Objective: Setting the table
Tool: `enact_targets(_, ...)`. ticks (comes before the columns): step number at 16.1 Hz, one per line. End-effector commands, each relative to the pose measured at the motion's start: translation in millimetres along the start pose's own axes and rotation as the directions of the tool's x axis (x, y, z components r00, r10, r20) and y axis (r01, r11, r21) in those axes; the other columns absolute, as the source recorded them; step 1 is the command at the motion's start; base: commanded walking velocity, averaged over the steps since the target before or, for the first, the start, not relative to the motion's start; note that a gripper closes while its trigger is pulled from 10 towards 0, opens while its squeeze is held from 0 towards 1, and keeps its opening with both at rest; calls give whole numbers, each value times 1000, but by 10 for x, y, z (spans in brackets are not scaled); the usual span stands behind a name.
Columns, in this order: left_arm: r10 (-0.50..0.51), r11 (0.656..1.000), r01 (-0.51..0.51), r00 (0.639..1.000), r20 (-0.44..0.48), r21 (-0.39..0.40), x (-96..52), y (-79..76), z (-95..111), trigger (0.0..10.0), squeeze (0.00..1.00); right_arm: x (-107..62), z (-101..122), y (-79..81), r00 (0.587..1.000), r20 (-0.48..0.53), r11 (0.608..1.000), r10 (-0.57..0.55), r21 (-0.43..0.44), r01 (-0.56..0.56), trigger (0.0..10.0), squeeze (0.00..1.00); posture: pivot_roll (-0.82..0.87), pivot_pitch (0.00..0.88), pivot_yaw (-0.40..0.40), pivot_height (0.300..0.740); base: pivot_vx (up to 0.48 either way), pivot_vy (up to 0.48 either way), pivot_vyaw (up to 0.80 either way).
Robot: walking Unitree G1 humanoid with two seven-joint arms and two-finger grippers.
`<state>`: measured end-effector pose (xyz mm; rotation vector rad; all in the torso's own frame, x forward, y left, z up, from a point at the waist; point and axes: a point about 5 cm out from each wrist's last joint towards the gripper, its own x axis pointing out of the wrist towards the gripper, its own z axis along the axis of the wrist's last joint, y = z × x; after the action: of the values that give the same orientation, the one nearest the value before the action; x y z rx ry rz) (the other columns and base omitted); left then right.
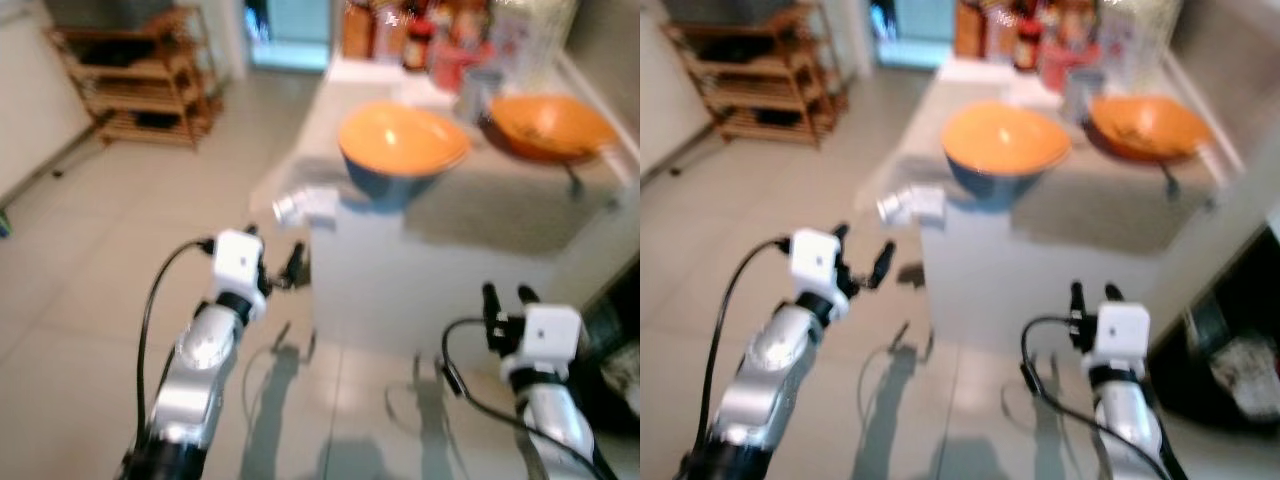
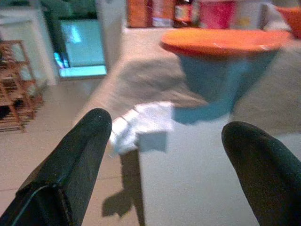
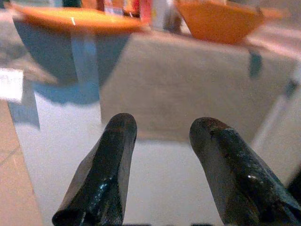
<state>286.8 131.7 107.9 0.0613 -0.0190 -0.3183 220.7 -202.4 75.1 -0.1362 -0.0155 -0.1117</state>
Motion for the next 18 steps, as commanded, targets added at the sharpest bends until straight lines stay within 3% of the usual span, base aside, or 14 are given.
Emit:
enact_targets(1, 32, 999, -32, 999, 8, 16, -26, 112, 29, 10000, 0, 24, 64, 78, 999, 28, 1000, 23, 5, -23, 10000, 0, -32, 4, 19, 740, 480, 0, 0)
enact_targets(4, 16, 999, -17, 1000, 16, 42, -22, 89, 35, 10000, 0, 22, 61, 90, 999, 25, 1000, 28, 8, -28, 10000, 0, -32, 0, 19, 740, 480, 0, 0)
enact_targets(16, -9, 997, 8, 1000, 15, 78, 0, 86, 51, 10000, 0, 64, 69, 141, 998, 16, 998, 55, 30, -56, 10000, 0, -25, 0, 32, 740, 0, 0, 0)
enact_targets(18, -28, 995, 26, 1000, 14, 99, -3, 65, 46, 10000, 0, 43, 62, 153, 998, 12, 998, 57, 31, -58, 10000, 0, -29, 0, 35, 740, 0, -384, 0)
